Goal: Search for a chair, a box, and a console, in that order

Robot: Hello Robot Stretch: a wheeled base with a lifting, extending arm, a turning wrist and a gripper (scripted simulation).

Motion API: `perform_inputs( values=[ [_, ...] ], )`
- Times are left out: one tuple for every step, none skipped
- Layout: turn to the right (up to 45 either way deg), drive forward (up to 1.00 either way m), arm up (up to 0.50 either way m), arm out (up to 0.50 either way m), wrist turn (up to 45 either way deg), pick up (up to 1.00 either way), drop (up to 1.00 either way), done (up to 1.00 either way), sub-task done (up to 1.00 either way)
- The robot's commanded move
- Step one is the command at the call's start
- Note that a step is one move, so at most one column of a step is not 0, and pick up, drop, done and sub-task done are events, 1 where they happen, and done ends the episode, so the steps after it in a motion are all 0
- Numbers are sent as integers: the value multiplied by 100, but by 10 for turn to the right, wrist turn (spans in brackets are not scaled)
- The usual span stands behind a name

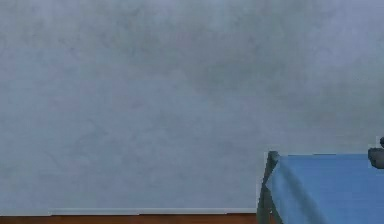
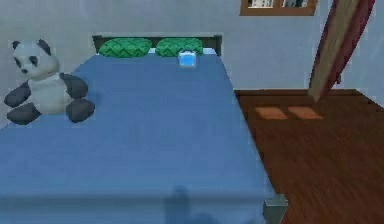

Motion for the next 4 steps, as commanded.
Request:
perform_inputs(
  values=[
    [-360,0,0,0,0,0,0,0,0],
    [0,35,0,0,0,0,0,0,0],
    [-450,0,0,0,0,0,0,0,0],
    [-60,0,0,0,0,0,0,0,0]
  ],
)
